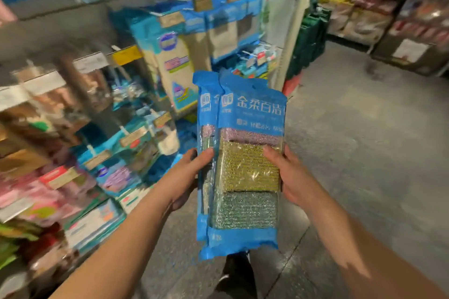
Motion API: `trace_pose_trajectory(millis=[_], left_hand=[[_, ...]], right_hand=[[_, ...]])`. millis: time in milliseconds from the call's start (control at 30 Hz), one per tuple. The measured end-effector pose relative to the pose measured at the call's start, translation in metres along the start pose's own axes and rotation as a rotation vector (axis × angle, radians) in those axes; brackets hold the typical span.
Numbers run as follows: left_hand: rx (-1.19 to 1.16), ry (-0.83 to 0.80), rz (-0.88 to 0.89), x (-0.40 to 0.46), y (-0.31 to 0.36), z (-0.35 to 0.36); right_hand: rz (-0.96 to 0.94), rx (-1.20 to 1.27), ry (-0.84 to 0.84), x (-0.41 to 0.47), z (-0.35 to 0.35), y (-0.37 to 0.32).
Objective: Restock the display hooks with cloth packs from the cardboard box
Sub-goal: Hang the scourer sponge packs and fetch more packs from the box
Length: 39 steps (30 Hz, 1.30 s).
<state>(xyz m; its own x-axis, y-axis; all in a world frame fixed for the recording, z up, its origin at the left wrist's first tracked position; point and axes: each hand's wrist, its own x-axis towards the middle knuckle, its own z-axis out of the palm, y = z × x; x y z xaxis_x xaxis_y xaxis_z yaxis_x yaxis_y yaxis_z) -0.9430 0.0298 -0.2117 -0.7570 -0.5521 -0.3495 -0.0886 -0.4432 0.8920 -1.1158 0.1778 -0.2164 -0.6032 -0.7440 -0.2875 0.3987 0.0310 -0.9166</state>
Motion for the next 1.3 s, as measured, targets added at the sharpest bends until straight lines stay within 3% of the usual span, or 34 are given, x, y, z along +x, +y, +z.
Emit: trace_pose_trajectory(millis=[300,600,733,900,1000,1300], left_hand=[[0.13,-0.158,0.132,0.22,0.067,0.11],[0.327,-0.3,0.133,0.365,0.126,0.202],[0.337,-0.276,0.159,0.424,0.14,0.236],[0.274,-0.097,0.228,0.505,0.162,0.281],[0.229,-0.029,0.29,0.552,0.179,0.312],[0.195,0.122,0.382,0.65,0.239,0.375]], right_hand=[[-0.147,-0.137,0.118,0.155,-0.106,-0.105],[-0.271,-0.105,0.228,0.274,-0.182,-0.185],[-0.295,-0.146,0.229,0.328,-0.213,-0.212],[-0.322,-0.127,0.11,0.418,-0.265,-0.257],[-0.33,-0.236,0.035,0.475,-0.297,-0.295],[-0.504,-0.306,-0.102,0.623,-0.35,-0.488]])
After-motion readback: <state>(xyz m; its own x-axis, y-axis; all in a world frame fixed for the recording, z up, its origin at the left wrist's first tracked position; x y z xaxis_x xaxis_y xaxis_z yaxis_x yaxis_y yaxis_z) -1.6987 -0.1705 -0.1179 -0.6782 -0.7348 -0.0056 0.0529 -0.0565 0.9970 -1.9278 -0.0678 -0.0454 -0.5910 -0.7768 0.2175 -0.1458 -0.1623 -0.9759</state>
